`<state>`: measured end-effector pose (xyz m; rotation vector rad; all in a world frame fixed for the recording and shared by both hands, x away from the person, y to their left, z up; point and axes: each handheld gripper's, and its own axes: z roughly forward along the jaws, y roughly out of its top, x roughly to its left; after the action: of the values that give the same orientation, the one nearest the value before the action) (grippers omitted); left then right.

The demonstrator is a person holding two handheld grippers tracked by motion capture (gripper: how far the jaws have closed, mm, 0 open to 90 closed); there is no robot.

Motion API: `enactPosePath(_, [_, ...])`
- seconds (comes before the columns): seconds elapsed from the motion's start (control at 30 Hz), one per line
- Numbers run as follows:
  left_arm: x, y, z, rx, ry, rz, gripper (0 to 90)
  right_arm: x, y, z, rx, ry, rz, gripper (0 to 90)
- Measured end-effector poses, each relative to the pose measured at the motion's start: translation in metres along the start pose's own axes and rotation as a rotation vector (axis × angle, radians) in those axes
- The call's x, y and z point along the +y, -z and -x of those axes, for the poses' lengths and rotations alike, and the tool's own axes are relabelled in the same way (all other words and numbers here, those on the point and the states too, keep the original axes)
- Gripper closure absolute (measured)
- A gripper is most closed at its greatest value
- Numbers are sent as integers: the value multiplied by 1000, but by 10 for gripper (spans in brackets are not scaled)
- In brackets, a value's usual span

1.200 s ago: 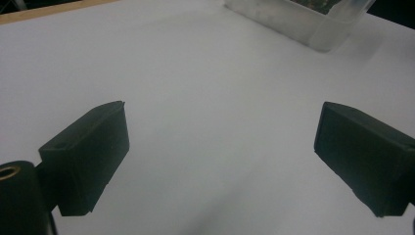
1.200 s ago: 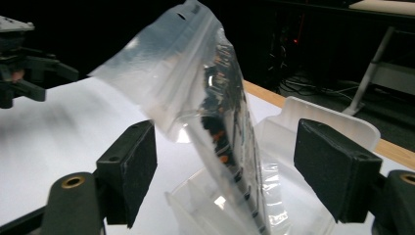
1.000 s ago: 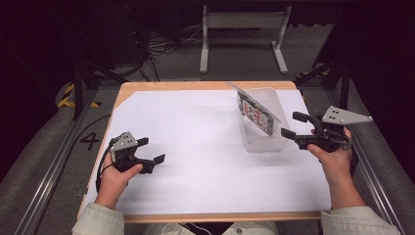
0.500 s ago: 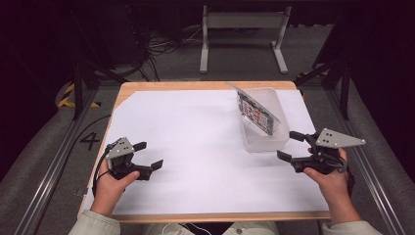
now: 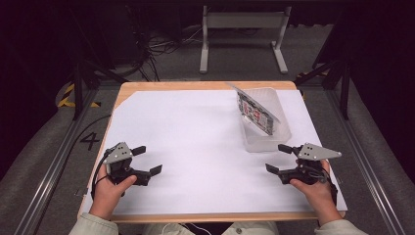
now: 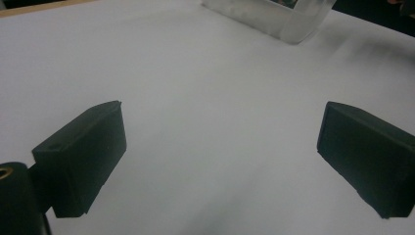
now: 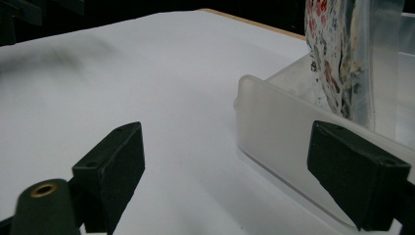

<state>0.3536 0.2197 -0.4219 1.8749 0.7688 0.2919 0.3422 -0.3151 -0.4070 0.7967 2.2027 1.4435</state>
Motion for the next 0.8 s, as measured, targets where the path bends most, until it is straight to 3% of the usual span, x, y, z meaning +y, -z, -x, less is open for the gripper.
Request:
enactPosePath(0.2, [-7,-3,-3,3,5,-16,54,-15,-10,2,0,1,-6,149])
enactPosePath(0.33, [-12,-5,-7,18,7,-19,51,-21,-16,3,-8,-3,-65,157])
enactPosePath(0.37, [-15,-5,-9,20,9,-17,51,-24,-19,3,-11,-9,-104,160])
enactPosePath(0.8, [-27,-11,-12,36,14,-73,46,-27,-31,2,-1,9,-228,158])
